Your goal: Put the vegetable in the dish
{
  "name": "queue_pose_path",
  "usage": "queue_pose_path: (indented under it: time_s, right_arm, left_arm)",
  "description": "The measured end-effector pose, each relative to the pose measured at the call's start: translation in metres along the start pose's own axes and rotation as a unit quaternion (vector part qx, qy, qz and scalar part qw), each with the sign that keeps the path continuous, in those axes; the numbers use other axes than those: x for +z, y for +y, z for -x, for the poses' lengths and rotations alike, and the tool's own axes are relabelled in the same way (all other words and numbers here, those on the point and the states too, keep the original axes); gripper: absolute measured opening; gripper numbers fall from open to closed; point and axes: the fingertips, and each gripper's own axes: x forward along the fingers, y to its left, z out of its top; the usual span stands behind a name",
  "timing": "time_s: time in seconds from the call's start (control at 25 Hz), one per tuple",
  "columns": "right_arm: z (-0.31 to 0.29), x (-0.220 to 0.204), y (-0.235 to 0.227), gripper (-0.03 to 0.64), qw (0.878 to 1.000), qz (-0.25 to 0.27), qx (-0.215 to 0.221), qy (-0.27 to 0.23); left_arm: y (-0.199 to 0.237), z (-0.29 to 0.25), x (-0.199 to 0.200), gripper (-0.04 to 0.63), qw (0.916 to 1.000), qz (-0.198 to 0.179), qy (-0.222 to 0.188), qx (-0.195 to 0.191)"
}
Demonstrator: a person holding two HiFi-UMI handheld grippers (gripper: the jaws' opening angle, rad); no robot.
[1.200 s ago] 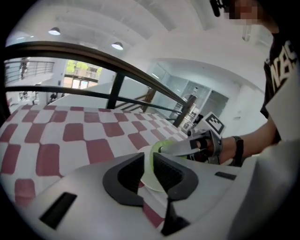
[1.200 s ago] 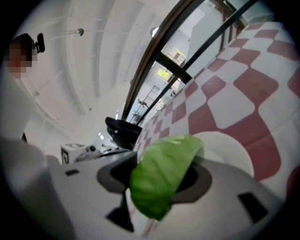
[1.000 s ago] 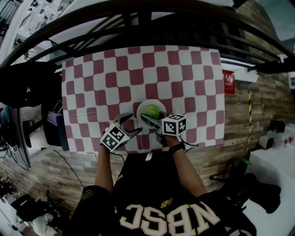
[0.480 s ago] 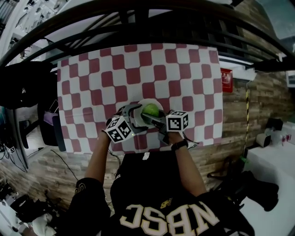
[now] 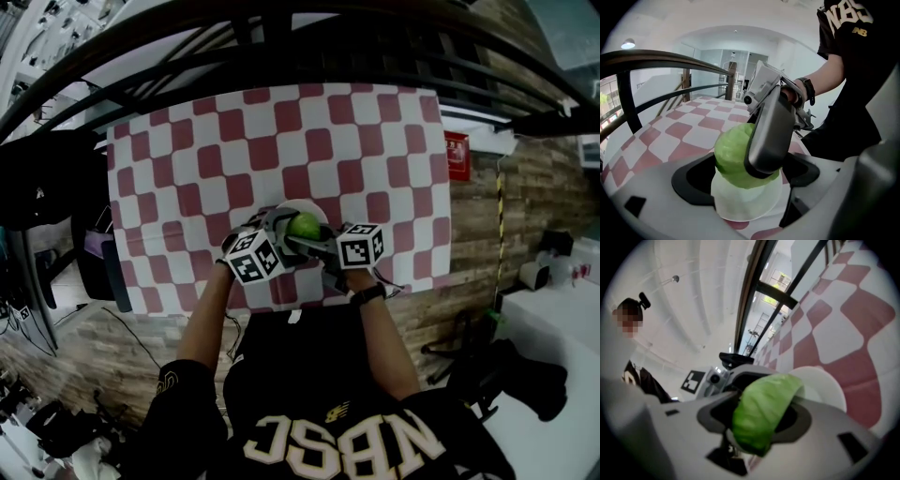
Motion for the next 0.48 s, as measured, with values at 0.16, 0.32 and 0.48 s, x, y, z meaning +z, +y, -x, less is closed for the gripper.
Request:
queue_pose_path:
  time_s: [0.16,0.32,0.48]
  right_arm:
    - [0.031,-0.012,0.000,0.223,0.999,0.008,-0.010,0.042]
    - [0.086,0.011,-0.008,0.222,0.998,0.030,-0.053,-0.023]
    - [0.123,0.047,-0.005,0.222,0.990,0.045,-0.074,-0.113]
  left_arm:
    - [-0.004,0.001,-0.001,0.464,0.9993,-0.015,0.032,0.010]
    - [-0.002,0.006,-0.009,0.463,0.9934,-0.049,0.097,0.035]
    - [0.005,0.006,-0.018,0.463,0.9788,-0.101,0.168,0.059]
